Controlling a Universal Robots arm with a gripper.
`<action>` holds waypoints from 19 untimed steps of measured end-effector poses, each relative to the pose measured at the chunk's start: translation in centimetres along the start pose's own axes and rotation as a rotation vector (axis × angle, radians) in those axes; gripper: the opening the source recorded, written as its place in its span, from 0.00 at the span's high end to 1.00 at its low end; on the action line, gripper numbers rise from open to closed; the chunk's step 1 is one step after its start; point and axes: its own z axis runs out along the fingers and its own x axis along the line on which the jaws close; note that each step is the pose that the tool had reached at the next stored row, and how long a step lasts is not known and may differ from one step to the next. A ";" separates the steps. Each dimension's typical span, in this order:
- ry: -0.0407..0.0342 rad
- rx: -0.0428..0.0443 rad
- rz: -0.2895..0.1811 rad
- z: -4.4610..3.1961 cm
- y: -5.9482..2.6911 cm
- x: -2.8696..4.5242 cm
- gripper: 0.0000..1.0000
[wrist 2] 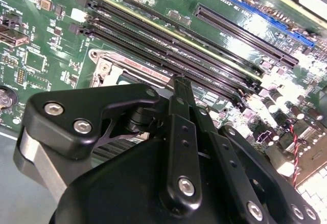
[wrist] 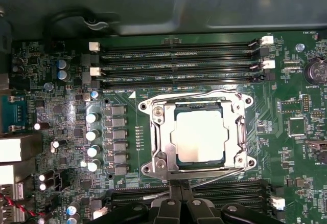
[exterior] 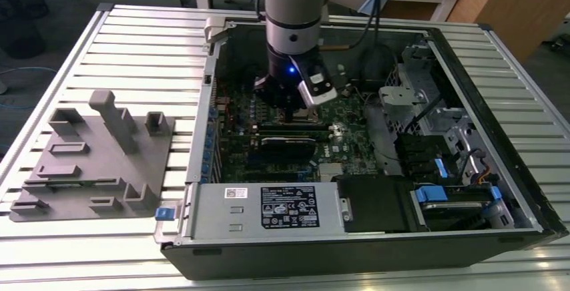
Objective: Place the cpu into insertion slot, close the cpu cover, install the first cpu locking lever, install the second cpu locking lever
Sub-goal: 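Install the second cpu locking lever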
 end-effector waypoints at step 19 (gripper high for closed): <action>0.0001 0.0002 0.000 0.29 -0.06 0.75 0.90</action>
